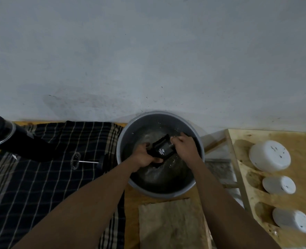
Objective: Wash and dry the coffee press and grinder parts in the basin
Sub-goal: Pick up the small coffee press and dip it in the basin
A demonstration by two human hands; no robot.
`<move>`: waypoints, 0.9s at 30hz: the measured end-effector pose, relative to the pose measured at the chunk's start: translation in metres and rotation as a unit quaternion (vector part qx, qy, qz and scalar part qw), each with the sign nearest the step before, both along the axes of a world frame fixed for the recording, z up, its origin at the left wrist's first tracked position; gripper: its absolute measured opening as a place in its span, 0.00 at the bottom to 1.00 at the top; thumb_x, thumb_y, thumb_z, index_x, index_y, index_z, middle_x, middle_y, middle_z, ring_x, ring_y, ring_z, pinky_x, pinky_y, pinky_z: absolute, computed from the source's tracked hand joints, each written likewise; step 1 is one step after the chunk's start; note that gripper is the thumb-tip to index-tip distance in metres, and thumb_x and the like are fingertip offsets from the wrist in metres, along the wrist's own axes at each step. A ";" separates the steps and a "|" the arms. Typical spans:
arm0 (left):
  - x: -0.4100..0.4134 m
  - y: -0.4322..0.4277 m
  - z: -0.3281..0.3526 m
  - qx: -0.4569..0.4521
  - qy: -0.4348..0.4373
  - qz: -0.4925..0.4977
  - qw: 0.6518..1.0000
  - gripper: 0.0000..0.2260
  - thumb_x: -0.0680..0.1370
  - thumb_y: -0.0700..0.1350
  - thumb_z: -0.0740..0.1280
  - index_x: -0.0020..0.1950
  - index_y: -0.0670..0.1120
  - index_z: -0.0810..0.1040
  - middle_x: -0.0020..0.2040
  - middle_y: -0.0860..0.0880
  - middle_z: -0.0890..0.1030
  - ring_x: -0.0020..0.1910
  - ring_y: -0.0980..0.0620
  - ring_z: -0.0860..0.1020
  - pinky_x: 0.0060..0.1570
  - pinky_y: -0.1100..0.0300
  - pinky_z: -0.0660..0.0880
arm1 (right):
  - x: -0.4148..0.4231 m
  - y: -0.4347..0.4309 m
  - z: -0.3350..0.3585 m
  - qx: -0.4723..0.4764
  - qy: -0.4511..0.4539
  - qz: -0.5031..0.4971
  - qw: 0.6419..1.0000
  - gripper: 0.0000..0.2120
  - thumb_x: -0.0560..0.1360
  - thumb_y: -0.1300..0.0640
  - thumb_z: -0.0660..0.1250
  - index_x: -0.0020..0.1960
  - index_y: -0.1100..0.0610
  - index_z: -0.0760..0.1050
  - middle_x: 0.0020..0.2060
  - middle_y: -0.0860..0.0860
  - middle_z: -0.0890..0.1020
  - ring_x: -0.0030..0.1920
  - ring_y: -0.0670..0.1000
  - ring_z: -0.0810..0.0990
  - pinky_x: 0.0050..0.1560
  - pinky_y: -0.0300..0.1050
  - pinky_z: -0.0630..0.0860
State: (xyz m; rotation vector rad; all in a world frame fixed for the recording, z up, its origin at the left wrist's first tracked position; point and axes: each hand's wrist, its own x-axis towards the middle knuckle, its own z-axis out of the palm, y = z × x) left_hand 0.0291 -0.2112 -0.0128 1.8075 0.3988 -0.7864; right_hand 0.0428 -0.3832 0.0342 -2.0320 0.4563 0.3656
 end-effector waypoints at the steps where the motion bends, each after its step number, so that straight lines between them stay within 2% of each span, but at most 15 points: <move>1: 0.000 0.001 0.002 -0.015 0.028 0.001 1.000 0.49 0.66 0.41 0.83 0.80 0.43 0.59 0.72 0.44 0.73 0.68 0.45 0.74 0.63 0.55 0.73 | 0.004 0.000 0.001 -0.006 -0.010 0.013 1.000 0.10 0.78 0.57 0.67 0.42 0.62 0.80 0.36 0.57 0.80 0.40 0.54 0.79 0.46 0.45 0.70; 2: -0.001 0.003 0.005 -0.041 0.060 0.003 0.997 0.49 0.67 0.42 0.82 0.81 0.43 0.58 0.71 0.43 0.75 0.66 0.44 0.75 0.64 0.53 0.73 | 0.008 -0.001 0.002 -0.011 -0.014 0.024 1.000 0.09 0.76 0.56 0.69 0.40 0.60 0.79 0.34 0.54 0.80 0.37 0.52 0.78 0.46 0.47 0.71; 4: -0.001 0.011 0.009 -0.114 0.127 0.008 0.985 0.45 0.68 0.44 0.82 0.79 0.43 0.62 0.65 0.42 0.80 0.62 0.44 0.79 0.65 0.47 0.75 | 0.015 -0.003 0.005 -0.027 -0.010 0.051 0.998 0.08 0.76 0.51 0.72 0.46 0.56 0.79 0.39 0.49 0.81 0.41 0.48 0.79 0.47 0.46 0.74; 6: -0.001 0.018 0.016 -0.185 0.178 -0.021 0.966 0.36 0.69 0.48 0.79 0.74 0.43 0.71 0.59 0.42 0.83 0.60 0.41 0.81 0.68 0.41 0.74 | 0.018 -0.006 0.012 -0.038 0.000 0.059 0.998 0.18 0.75 0.46 0.73 0.59 0.55 0.74 0.50 0.47 0.79 0.49 0.47 0.78 0.49 0.45 0.74; 8: -0.001 0.022 0.024 -0.218 0.206 -0.061 0.952 0.26 0.75 0.52 0.75 0.70 0.45 0.76 0.64 0.40 0.81 0.65 0.38 0.78 0.70 0.39 0.71 | 0.021 -0.009 0.021 -0.015 0.037 0.053 0.998 0.29 0.75 0.41 0.71 0.71 0.51 0.68 0.60 0.45 0.73 0.58 0.52 0.75 0.53 0.49 0.75; 10: 0.001 0.028 0.029 -0.220 0.225 -0.087 0.945 0.28 0.75 0.57 0.73 0.70 0.44 0.76 0.66 0.38 0.80 0.67 0.37 0.77 0.70 0.38 0.70 | 0.024 -0.012 0.023 0.007 0.113 0.041 0.993 0.32 0.76 0.37 0.68 0.75 0.47 0.65 0.63 0.46 0.71 0.62 0.55 0.74 0.53 0.51 0.76; 11: 0.004 0.031 0.032 -0.211 0.230 -0.096 0.945 0.31 0.73 0.61 0.74 0.70 0.44 0.76 0.65 0.37 0.80 0.66 0.37 0.78 0.70 0.39 0.70 | 0.025 -0.014 0.023 0.003 0.152 0.036 0.988 0.31 0.76 0.36 0.66 0.74 0.48 0.68 0.62 0.49 0.74 0.60 0.56 0.76 0.51 0.50 0.76; 13: 0.007 0.037 0.041 -0.175 0.222 -0.106 0.953 0.36 0.69 0.67 0.74 0.68 0.44 0.76 0.65 0.37 0.80 0.65 0.36 0.78 0.68 0.40 0.72 | 0.021 -0.015 0.021 0.003 0.213 0.029 0.977 0.31 0.75 0.32 0.64 0.68 0.53 0.74 0.53 0.54 0.79 0.52 0.56 0.78 0.48 0.49 0.78; 15: 0.010 0.040 0.052 -0.129 0.199 -0.103 0.966 0.35 0.69 0.72 0.68 0.64 0.47 0.76 0.63 0.37 0.79 0.64 0.36 0.78 0.64 0.42 0.75 | 0.012 -0.014 0.013 0.044 0.254 0.010 0.966 0.30 0.76 0.32 0.62 0.65 0.55 0.75 0.53 0.57 0.79 0.49 0.57 0.78 0.48 0.51 0.79; 18: 0.012 0.040 0.070 -0.070 0.152 -0.102 0.981 0.34 0.70 0.78 0.59 0.57 0.50 0.78 0.58 0.40 0.80 0.61 0.37 0.79 0.58 0.45 0.77 | -0.001 -0.005 0.001 0.197 0.260 -0.085 0.942 0.22 0.80 0.39 0.62 0.63 0.56 0.75 0.54 0.59 0.81 0.51 0.58 0.80 0.49 0.54 0.80; 20: 0.013 0.036 0.075 -0.036 0.074 -0.083 0.993 0.35 0.69 0.78 0.60 0.56 0.50 0.80 0.52 0.42 0.83 0.51 0.40 0.82 0.48 0.51 0.80 | -0.005 0.001 -0.010 0.264 0.236 -0.158 0.922 0.18 0.82 0.43 0.62 0.62 0.55 0.75 0.55 0.59 0.81 0.54 0.60 0.79 0.48 0.56 0.79; 22: 0.013 0.030 0.075 -0.014 -0.042 -0.063 0.997 0.32 0.67 0.74 0.68 0.52 0.46 0.83 0.43 0.46 0.84 0.42 0.48 0.82 0.39 0.58 0.78 | -0.006 0.007 -0.021 0.273 0.218 -0.215 0.912 0.18 0.82 0.44 0.62 0.66 0.54 0.73 0.58 0.60 0.80 0.56 0.62 0.79 0.45 0.55 0.78; 24: 0.014 0.027 0.070 -0.018 -0.134 -0.073 0.988 0.22 0.65 0.63 0.80 0.49 0.48 0.85 0.44 0.53 0.86 0.45 0.57 0.84 0.46 0.65 0.80 | -0.005 0.014 -0.026 0.278 0.211 -0.244 0.905 0.19 0.82 0.45 0.60 0.68 0.53 0.72 0.60 0.60 0.81 0.57 0.62 0.80 0.44 0.54 0.78; 26: 0.014 0.025 0.059 -0.027 -0.206 -0.096 0.973 0.26 0.61 0.54 0.85 0.56 0.51 0.84 0.51 0.57 0.86 0.53 0.62 0.82 0.57 0.63 0.78 | -0.003 0.018 -0.028 0.293 0.212 -0.255 0.897 0.19 0.82 0.45 0.59 0.67 0.54 0.75 0.58 0.60 0.83 0.56 0.62 0.81 0.46 0.54 0.79; 27: 0.015 0.024 0.054 -0.023 -0.229 -0.090 0.969 0.29 0.60 0.53 0.86 0.58 0.51 0.83 0.53 0.57 0.85 0.55 0.62 0.81 0.60 0.61 0.78 | -0.003 0.020 -0.026 0.288 0.211 -0.255 0.899 0.17 0.83 0.47 0.58 0.65 0.54 0.76 0.57 0.60 0.83 0.55 0.62 0.82 0.47 0.55 0.80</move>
